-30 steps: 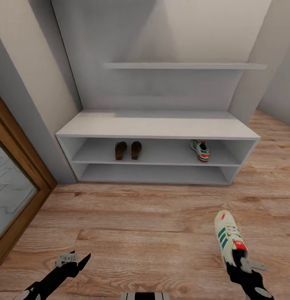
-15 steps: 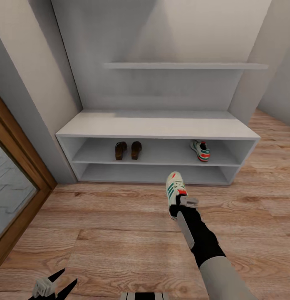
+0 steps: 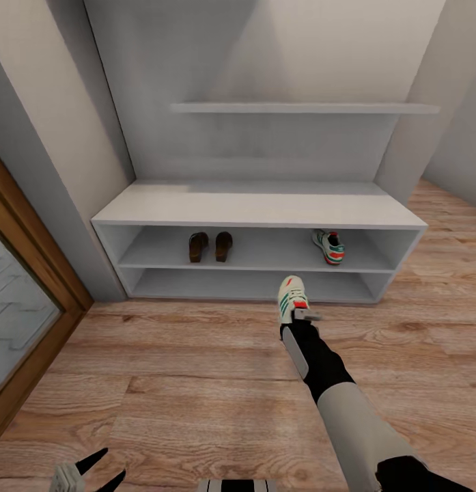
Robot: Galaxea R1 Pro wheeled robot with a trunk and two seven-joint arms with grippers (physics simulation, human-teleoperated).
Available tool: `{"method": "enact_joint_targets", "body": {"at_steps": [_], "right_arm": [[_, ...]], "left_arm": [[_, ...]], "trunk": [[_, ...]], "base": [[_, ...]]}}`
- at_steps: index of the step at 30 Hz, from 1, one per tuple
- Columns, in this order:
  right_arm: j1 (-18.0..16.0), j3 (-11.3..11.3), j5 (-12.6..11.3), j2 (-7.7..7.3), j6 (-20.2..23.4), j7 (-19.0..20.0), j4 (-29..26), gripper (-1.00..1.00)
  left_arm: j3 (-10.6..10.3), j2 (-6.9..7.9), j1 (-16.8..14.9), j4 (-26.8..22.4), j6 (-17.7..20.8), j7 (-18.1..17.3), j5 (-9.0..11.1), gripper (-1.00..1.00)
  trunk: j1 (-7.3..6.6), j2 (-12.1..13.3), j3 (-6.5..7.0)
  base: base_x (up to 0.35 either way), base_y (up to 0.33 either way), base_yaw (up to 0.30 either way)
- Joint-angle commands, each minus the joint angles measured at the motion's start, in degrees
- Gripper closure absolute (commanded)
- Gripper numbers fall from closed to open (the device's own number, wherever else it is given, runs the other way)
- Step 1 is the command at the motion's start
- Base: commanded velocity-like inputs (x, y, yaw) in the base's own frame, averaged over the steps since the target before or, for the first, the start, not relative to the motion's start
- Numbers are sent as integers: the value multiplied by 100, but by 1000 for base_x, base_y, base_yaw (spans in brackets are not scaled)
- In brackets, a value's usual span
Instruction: Pick up the two gym shoes and the two sandals from the corridor floor and place them onto the hallstand (shoe rack) in the corridor, making sure they are on the rack and not on the floor. Arrange them so the two gym shoes are next to each other and the two sandals are next to each other.
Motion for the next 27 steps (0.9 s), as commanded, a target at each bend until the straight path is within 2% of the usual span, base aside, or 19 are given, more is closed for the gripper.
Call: {"method": "enact_joint_targets", "body": {"at_steps": [1, 4, 11, 19, 27], "right_arm": [[-5, 18, -94, 0, 0, -114, -1, 100], [-8, 26, -97, 0, 3, -294, 0, 100], [-11, 52, -95, 0, 8, -412, -96, 100], [-11, 258, -90, 0, -1, -434, -228, 100], [-11, 280, -90, 0, -4, -444, -237, 100]], "left_arm": [[16, -2, -5, 3, -28, -27, -15, -100], [4, -7, -5, 4, -29, -35, -30, -100], [-11, -10, -5, 9, -22, -39, -39, -100], [-21, -22, -5, 16, -21, -40, -40, -100], [-22, -20, -5, 27, -21, -40, -40, -100]], "trunk": [[-1, -2, -5], [-1, -2, -5], [-1, -2, -5], [-1, -2, -5], [-1, -2, -5]], "base": [[0, 0, 0], [0, 0, 0], [0, 0, 0], [12, 0, 0], [226, 0, 0]]}}
